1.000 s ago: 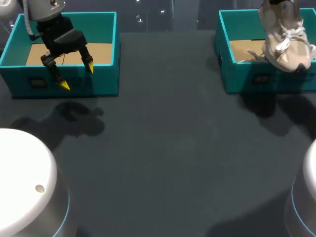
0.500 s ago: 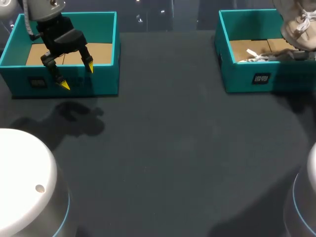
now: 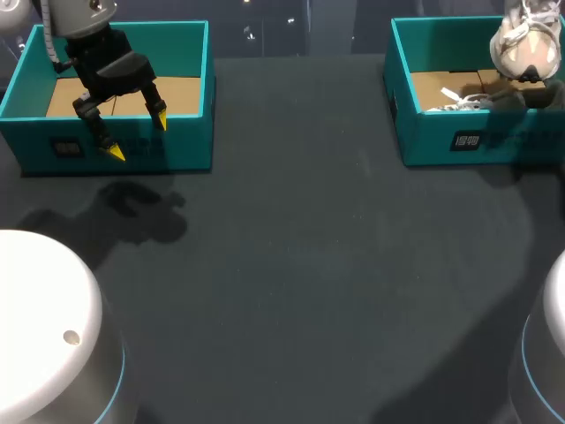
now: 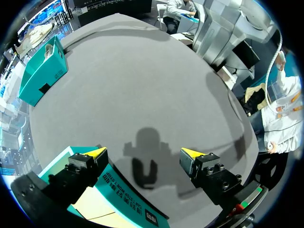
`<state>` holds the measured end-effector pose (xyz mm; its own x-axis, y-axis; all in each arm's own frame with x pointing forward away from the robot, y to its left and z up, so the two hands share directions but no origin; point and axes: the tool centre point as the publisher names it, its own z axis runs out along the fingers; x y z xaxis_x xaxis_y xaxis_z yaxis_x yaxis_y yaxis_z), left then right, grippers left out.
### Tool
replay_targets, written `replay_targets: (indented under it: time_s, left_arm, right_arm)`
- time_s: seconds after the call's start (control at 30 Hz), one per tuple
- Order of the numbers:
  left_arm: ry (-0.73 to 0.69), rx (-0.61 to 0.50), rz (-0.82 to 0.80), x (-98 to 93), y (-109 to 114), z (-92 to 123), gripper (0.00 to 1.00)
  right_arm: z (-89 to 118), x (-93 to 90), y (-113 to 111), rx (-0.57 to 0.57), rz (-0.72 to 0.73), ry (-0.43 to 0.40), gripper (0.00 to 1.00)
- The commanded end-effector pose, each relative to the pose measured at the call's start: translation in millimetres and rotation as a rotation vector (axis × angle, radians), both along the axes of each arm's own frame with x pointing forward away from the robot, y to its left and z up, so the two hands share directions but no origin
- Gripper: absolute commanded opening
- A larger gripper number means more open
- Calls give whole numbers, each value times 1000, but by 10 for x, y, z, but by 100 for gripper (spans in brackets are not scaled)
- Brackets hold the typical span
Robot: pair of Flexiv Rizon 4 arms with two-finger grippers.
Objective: Take the shoe out of the shoebox, open the shoe tongue, remove and reinsert the insole, then place the shoe into the shoebox
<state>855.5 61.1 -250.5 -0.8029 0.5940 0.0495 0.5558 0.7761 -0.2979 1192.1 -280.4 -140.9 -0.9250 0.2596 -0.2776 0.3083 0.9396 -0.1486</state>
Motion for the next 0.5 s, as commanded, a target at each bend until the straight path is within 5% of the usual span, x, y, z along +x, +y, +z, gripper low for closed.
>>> replay_targets:
  time_s: [0.03, 0.4, 0.5]
  left_arm:
    - [-1, 2, -1, -1, 4, 3, 100]
    - [-1, 2, -1, -1, 4, 3, 100]
    - [-1, 2, -1, -1, 4, 3, 100]
  right_arm:
    - [48, -105, -26, 41, -242, -87, 0]
    - [48, -105, -26, 41, -242, -87, 0]
    - [48, -148, -214, 93, -448, -138, 0]
